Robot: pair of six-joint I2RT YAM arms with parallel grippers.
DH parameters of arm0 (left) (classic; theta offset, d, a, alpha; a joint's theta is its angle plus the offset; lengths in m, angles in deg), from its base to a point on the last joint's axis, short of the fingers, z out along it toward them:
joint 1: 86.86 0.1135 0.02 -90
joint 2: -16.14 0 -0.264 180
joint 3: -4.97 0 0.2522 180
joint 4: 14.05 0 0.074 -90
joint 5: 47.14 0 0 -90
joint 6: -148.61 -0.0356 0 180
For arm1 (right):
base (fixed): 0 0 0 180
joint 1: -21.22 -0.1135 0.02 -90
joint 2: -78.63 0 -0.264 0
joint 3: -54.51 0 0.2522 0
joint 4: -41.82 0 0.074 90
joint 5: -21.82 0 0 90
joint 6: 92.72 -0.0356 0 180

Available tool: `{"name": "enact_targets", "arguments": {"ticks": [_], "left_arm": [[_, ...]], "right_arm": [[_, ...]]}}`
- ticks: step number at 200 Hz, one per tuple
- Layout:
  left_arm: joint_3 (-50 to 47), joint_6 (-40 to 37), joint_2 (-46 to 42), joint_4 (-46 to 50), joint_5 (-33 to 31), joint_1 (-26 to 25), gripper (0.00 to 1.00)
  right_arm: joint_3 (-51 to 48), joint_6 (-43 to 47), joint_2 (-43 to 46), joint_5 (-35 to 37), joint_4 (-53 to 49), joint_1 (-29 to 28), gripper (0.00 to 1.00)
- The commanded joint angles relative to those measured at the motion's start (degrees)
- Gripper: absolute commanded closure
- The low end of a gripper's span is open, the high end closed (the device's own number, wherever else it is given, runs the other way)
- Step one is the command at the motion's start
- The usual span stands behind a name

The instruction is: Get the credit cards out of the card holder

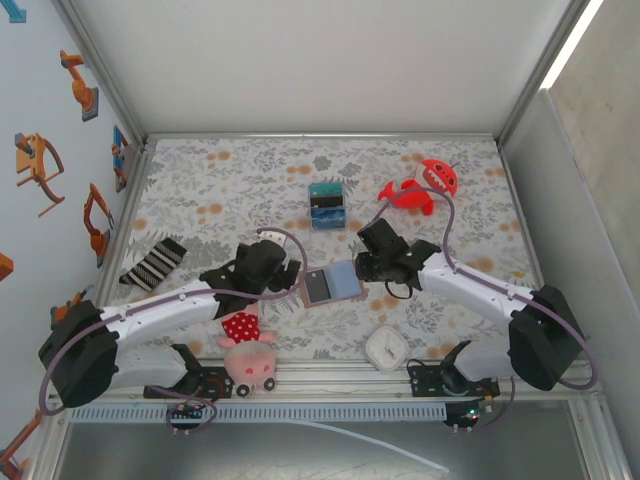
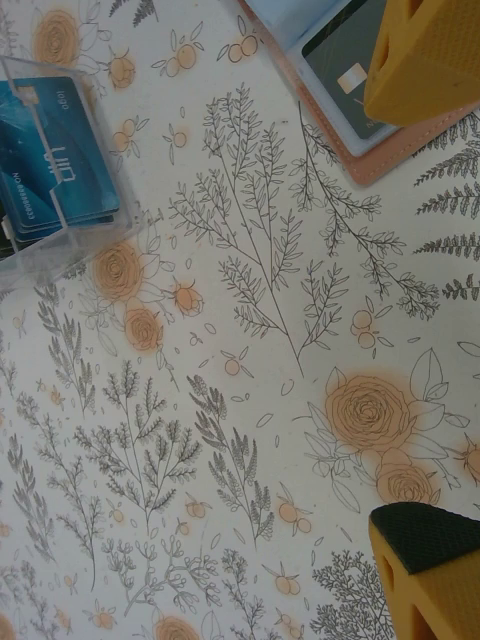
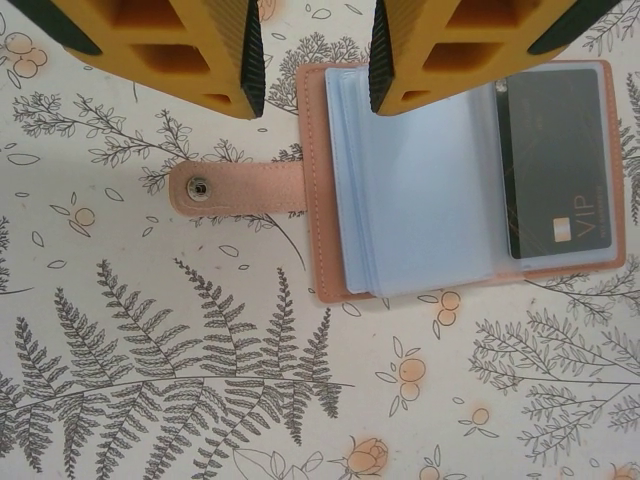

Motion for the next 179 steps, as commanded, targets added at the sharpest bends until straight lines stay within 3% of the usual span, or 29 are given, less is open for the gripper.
{"name": "enact_targets", "arguments": {"ticks": [1,56,134,179], "left_arm": [[2.1,-2.2,1.8,-1.2,2.1,-0.2,0.03],[0.7,-1.6,2.1,-5.5,9.0,0.1,0.03],[3.9,3.5,4.4,5.8,9.3,0.5,0.03],[4.1,3.2,8.2,4.6,9.6,0.5,0.03]], "right_arm": [[1.5,-0.4,0.7,-1.0,-1.0,0.3,0.67],[1.8,-0.3,0.0,-2.9,-0.1,0.2,0.67],[2.7,-0.7,-3.7,-10.5,5.0,0.2,0.67],[2.4,-2.0,-6.1,-15.8,9.5,0.2,0.73]]}}
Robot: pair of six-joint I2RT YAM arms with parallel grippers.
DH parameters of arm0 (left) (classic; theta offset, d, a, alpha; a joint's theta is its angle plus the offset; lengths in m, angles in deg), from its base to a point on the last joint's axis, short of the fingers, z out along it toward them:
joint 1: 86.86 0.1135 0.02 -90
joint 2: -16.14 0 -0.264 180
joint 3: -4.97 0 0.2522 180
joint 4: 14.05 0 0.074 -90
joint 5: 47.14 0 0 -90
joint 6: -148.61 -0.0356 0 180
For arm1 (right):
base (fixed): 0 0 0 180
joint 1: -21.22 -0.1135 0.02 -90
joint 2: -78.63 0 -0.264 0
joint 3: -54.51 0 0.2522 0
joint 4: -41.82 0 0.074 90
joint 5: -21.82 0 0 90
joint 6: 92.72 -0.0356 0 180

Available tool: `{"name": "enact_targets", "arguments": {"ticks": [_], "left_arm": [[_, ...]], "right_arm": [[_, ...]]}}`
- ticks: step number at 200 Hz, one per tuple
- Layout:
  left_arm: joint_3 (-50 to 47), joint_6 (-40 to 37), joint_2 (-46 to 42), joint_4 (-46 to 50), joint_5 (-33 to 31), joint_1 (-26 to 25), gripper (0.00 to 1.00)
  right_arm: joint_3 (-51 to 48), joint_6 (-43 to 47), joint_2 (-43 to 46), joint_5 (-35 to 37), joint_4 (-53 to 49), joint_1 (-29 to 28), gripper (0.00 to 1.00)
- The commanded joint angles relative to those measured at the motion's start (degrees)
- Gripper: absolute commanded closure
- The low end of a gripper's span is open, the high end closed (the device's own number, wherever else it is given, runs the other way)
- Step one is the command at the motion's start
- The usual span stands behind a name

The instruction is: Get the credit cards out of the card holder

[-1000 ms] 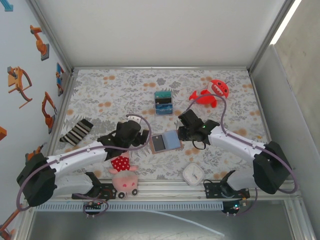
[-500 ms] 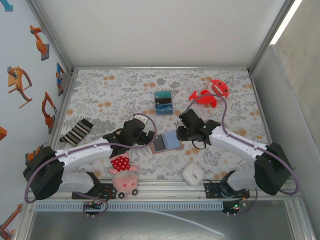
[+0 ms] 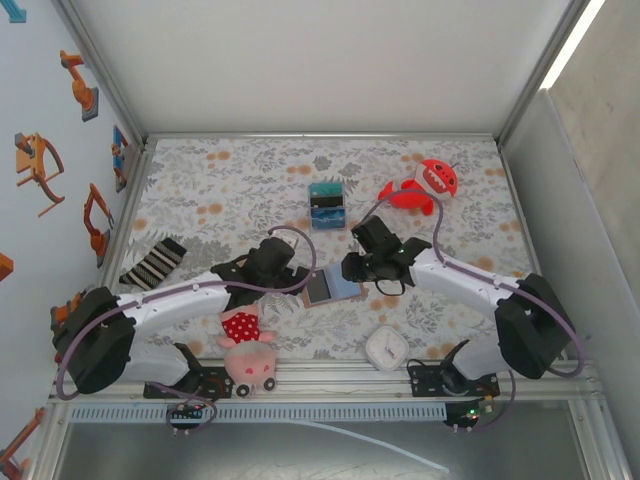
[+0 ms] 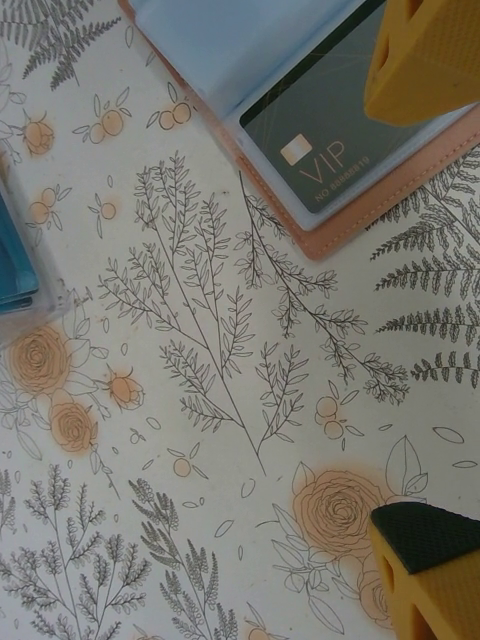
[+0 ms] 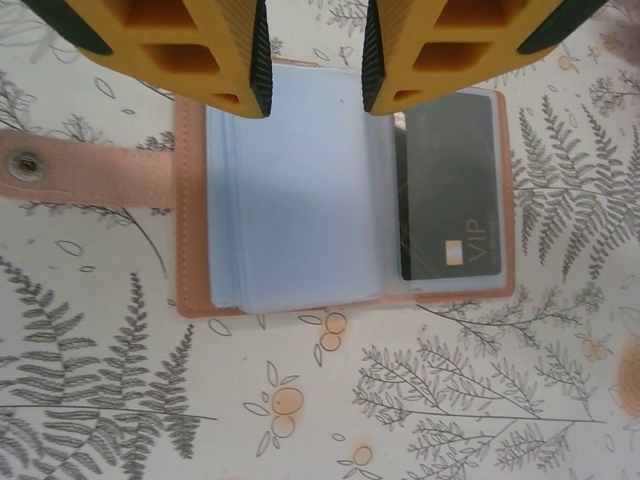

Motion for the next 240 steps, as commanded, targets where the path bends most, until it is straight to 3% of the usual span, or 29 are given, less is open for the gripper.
{"name": "enact_targets", "arguments": {"ticks": [1,80,240], "left_arm": [[1.1,1.0,2.5,1.1,0.6,0.4,0.03],[2.3,0.3,10.7,-1.4,-0.3,0.3,0.03],[3.4,0.3,13.6,0.1,-1.0,-0.6,0.03]], "right_arm": [[1.5,-1.5,-1.3,-4.2,3.9,0.2,0.73],[0.6,-4.0,-7.2,-11.0,9.7,-0.1,0.75],[1.3,-5.3,-13.8,-15.2,12.0,-0.8,0.8]]}}
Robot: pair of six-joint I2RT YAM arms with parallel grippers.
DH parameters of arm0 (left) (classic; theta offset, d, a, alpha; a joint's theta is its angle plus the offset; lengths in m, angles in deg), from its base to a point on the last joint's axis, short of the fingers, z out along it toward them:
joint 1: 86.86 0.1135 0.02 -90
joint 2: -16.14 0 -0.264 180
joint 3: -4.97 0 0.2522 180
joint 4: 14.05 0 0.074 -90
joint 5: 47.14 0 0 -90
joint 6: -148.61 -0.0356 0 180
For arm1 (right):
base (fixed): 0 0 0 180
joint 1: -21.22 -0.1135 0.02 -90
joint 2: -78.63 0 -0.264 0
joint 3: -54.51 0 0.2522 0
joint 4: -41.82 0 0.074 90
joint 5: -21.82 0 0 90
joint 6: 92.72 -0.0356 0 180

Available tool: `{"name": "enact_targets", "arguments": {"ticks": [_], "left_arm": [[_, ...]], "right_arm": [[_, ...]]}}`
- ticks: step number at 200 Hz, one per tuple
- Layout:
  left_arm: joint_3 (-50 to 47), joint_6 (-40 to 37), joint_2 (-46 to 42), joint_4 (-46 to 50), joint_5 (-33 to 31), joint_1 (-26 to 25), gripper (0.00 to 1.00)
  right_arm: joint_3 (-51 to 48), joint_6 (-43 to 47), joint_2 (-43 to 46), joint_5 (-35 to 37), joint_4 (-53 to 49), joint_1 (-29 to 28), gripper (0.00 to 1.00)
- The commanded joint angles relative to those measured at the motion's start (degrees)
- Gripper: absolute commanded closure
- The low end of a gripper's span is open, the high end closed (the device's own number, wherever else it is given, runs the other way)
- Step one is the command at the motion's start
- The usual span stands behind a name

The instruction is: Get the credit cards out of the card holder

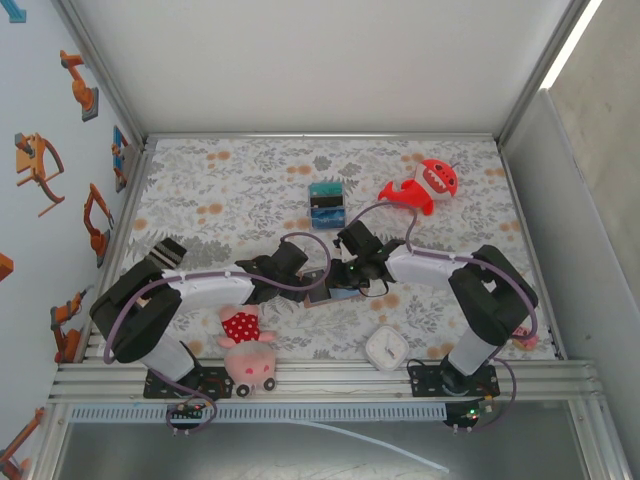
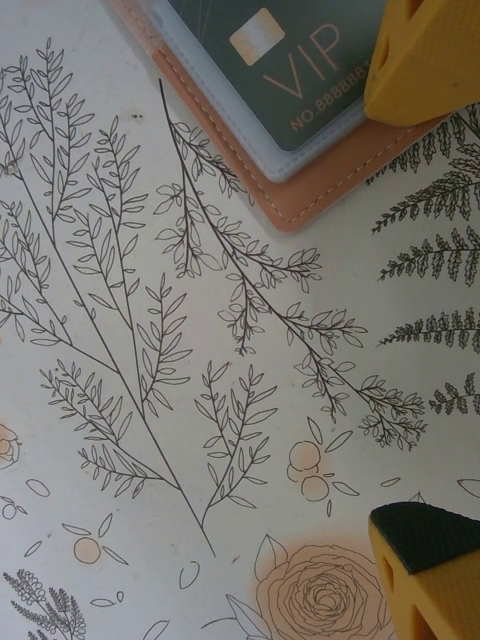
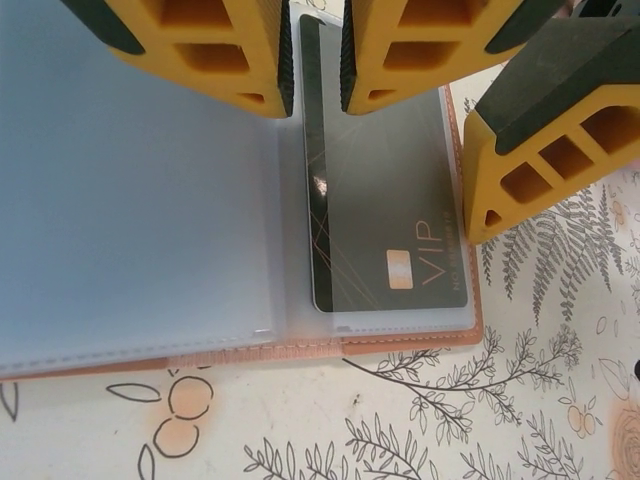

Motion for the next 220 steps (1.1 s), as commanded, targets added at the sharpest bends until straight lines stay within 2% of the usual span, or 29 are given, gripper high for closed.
{"name": "enact_targets", "arguments": {"ticks": [1,122,189,220], "left_arm": [[1.6,0.2,0.7,1.6,-0.8,-0.5,0.03],[2.4,-0.2,2.1,3.2,-1.8,-1.1,0.03],[3.7,-1.3,3.9,5.2,-3.9,-2.2,0.03],[4.0,-1.3,4.1,5.5,-4.5,-2.7,0.03]], "right_arm": [[1.4,-0.7,-0.3,-1.1,0.9,-0.3,0.8],[0.8,-0.4,-3.0,-1.0,1.6,-0.3,0.82],[-3.0,-3.4,-2.7,-5.8,9.0,0.9,0.88],[-3.8,-3.6,-1.6,-6.0,9.8,1.4,0.97]]}}
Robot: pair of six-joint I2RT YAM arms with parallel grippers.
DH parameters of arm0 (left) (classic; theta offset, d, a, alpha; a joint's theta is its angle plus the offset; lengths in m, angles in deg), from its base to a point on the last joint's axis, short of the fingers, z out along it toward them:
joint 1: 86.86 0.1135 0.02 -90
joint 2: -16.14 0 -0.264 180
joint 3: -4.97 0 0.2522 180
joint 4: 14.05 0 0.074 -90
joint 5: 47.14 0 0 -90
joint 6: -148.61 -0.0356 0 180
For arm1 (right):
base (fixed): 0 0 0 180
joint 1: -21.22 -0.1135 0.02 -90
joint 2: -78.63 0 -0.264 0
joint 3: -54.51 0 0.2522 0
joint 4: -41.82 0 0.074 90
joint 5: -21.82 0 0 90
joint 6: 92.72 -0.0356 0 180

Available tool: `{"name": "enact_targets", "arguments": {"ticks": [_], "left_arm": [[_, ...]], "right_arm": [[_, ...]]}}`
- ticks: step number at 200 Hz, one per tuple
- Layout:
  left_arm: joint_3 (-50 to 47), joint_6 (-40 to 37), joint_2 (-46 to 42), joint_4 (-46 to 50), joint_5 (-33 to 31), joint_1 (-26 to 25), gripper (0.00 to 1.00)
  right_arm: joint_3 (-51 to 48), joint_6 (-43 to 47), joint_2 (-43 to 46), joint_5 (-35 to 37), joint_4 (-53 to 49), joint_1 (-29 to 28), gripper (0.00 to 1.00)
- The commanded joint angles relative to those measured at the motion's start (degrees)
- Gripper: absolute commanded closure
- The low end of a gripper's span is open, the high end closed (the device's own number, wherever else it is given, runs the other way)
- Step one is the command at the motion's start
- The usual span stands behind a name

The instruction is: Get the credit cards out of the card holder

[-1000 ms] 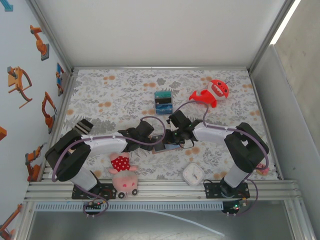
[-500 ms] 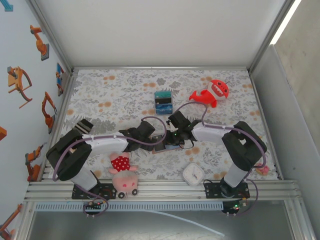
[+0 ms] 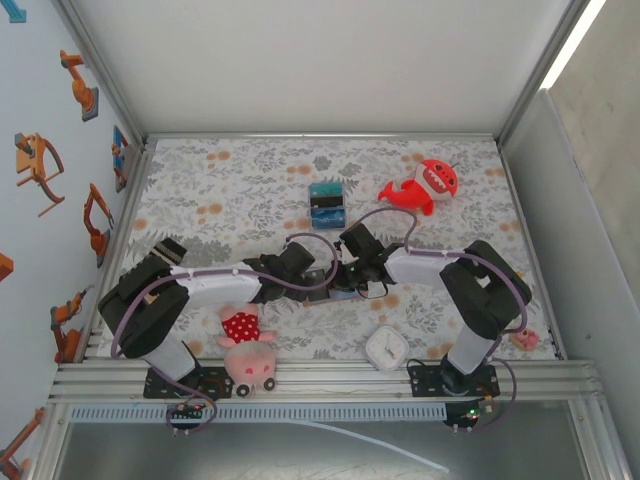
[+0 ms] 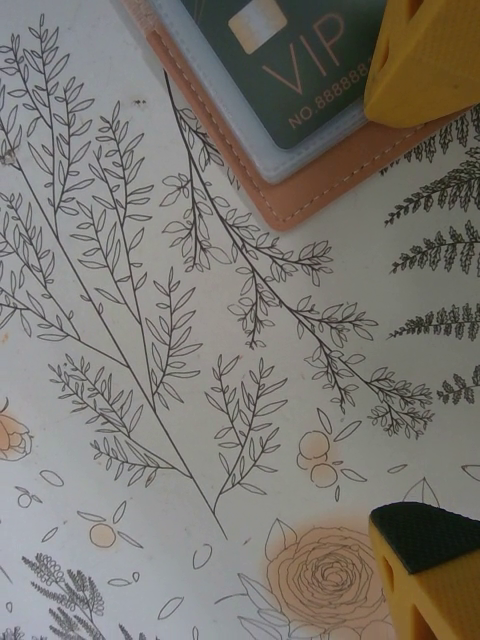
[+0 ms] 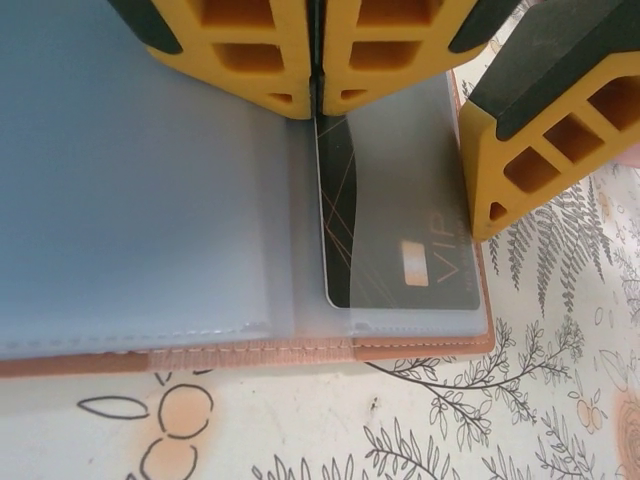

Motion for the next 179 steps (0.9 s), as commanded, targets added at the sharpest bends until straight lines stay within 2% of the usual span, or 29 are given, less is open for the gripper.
{"name": "enact_targets", "arguments": {"ticks": [1,9,49,62,101,150,179], "left_arm": [[1.1,-0.9,1.5,2.4,-0.2,-0.8,0.03],[1.1,-0.9,1.6,2.6,-0.3,-0.9,0.03],[1.5,-0.9,1.8,2.8,-0.6,-1.1,0.03],[1.6,-1.0,2.0,3.1,-0.7,-1.0,0.03],[1.5,-0.9,2.0,3.3,-0.8,-1.2,0.03],[2.1,-1.0,1.9,3.6,-0.8,-1.5,0.03],[2.2,-1.0,1.9,4.0,-1.1,-1.6,0.03]], "right_arm": [[-1.1,-0.9,1.0,-1.7,2.8,0.1,0.97],[-1.3,-0.9,1.2,-1.7,3.0,0.2,1.0],[-2.6,-1.8,1.5,-4.8,7.5,0.3,1.0],[-3.1,-2.5,1.5,-5.9,9.3,0.4,0.95],[-5.1,-4.0,2.0,-8.7,14.8,1.2,0.88],[-5.8,-4.4,0.9,-9.4,17.0,1.4,0.89],[-5.9,-4.3,0.9,-9.3,17.2,1.5,0.96]]}}
